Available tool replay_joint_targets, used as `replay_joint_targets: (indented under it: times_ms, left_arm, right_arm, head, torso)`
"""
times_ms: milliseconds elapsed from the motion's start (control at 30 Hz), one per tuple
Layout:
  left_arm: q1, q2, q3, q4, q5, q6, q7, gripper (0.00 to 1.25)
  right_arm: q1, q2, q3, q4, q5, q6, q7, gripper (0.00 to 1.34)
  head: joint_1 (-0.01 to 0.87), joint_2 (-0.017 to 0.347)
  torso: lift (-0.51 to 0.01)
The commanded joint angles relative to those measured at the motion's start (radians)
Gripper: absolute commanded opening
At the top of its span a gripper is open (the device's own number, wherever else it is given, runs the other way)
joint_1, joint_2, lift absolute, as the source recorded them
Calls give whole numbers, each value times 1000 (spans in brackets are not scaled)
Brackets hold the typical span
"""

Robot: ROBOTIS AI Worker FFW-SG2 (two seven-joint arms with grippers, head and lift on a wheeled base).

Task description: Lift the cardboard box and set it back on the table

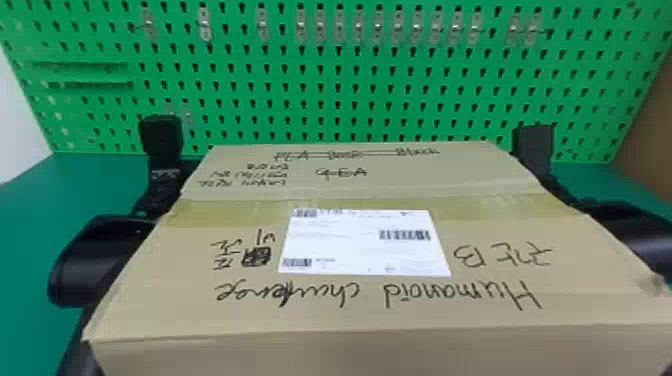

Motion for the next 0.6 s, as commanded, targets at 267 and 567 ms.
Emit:
replay_joint_targets:
  times_ms: [267, 567]
  left_arm:
    - [-18, 7, -7, 0, -3, 0, 0, 1006]
    - [-33, 13, -13, -2, -3, 0, 0, 1006]
  right_arm:
    - [-16, -3, 9, 0, 2, -4, 0, 1252]
    - [-28, -8, 15, 1, 5, -4, 0, 1252]
  head:
    - [566, 54]
    - [566, 54]
  torso:
    - [-183]
    - [-183]
